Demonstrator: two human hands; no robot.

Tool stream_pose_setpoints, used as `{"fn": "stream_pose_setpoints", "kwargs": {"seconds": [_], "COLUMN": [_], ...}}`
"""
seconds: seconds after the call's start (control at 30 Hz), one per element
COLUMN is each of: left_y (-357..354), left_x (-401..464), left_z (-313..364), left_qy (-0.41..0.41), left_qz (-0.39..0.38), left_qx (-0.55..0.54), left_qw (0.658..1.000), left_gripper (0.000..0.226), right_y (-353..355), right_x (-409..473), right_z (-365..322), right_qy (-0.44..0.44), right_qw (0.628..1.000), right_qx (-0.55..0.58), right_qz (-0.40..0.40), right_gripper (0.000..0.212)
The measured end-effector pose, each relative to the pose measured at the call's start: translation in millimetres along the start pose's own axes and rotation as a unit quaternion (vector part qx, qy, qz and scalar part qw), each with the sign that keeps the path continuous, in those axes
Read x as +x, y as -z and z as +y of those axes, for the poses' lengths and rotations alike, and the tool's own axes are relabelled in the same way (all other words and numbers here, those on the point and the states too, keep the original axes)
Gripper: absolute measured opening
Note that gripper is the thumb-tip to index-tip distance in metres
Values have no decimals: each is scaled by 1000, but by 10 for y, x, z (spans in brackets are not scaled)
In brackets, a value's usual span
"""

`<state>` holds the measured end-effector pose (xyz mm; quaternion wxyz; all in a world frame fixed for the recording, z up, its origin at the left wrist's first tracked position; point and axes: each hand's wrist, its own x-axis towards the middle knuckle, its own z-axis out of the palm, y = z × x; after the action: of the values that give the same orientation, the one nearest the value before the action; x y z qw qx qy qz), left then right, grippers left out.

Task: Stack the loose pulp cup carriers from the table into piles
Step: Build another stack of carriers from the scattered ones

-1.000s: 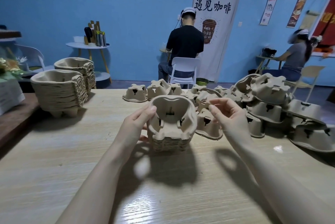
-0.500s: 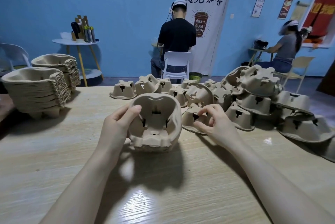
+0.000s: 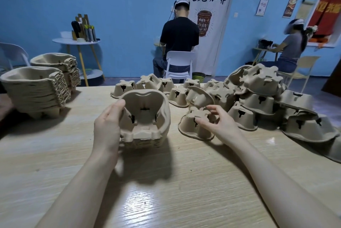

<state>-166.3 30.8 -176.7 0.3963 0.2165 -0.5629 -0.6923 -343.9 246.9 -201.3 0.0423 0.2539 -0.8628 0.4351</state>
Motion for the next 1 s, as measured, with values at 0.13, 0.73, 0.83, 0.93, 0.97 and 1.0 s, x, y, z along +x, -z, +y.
{"fn": "stream_pose_setpoints", "kwargs": {"seconds": [0.13,0.73,0.83,0.93,0.97,1.0], "left_y": [26,-24,-11,-1,4,6], "left_x": [31,-6,8,28,35,38], "left_z": [-40,-8,-18,-38,-47,-49], "left_qy": [8,-21,-26,-28,-28,-28], "left_qz": [-20,-47,-49,-51,-51,-50], "left_qx": [-4,-82,-62,-51,-49,-48], "left_qw": [1000,995,996,997,997,997], "left_gripper": [29,30,29,28,28,28], "right_y": [-16,89,98,101,102,104], "right_x": [-1,-230,-201,-192,-194,-191], "right_z": [12,-225,-196,-189,-197,-203], "right_qy": [18,196,172,161,161,160], "right_qw": [998,955,957,955,958,961], "right_qx": [40,209,230,243,233,217], "right_qz": [-33,72,44,44,53,65], "right_gripper": [49,30,34,39,42,46]}}
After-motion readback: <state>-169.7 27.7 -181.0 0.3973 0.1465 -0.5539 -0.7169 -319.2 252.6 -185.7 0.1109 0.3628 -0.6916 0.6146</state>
